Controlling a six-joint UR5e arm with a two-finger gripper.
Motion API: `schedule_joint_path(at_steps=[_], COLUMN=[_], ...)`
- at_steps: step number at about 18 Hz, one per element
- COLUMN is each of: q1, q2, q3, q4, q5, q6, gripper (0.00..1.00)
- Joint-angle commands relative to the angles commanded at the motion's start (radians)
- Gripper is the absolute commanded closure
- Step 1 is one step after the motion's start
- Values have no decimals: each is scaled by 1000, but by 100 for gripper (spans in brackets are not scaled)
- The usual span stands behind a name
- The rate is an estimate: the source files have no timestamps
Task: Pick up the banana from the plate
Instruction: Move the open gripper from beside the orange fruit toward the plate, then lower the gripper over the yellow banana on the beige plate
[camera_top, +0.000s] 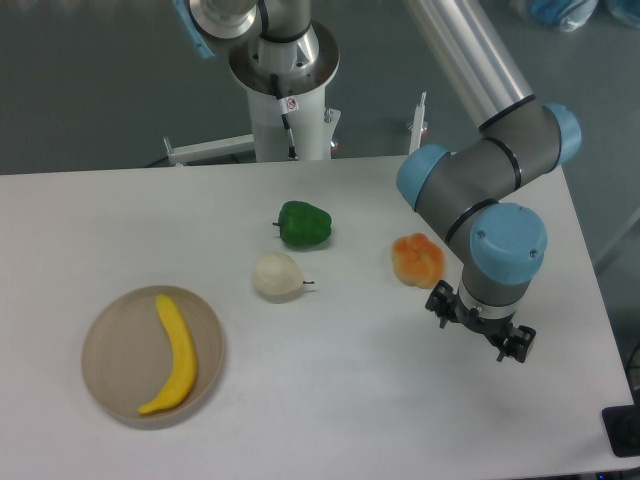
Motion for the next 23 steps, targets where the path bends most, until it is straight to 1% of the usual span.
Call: schedule_joint_path(at_steps=[4, 8, 10, 11, 12, 14, 16, 19, 23], q1=[0, -11, -18, -50, -87, -133, -178, -235, -308], q2=[2, 29, 63, 84, 104, 126, 129, 150, 158], q3=[2, -6, -73, -95, -113, -136, -143, -144, -147], q4=[-2, -9, -6, -6, -8, -5, -5, -2, -3], q5=[0, 3, 8, 6, 11, 0, -2, -8, -31], q6=[-2, -20, -31, -50, -113, -213, -277, -395, -494], gripper=[0, 0, 0, 0, 0, 0, 0, 0, 0])
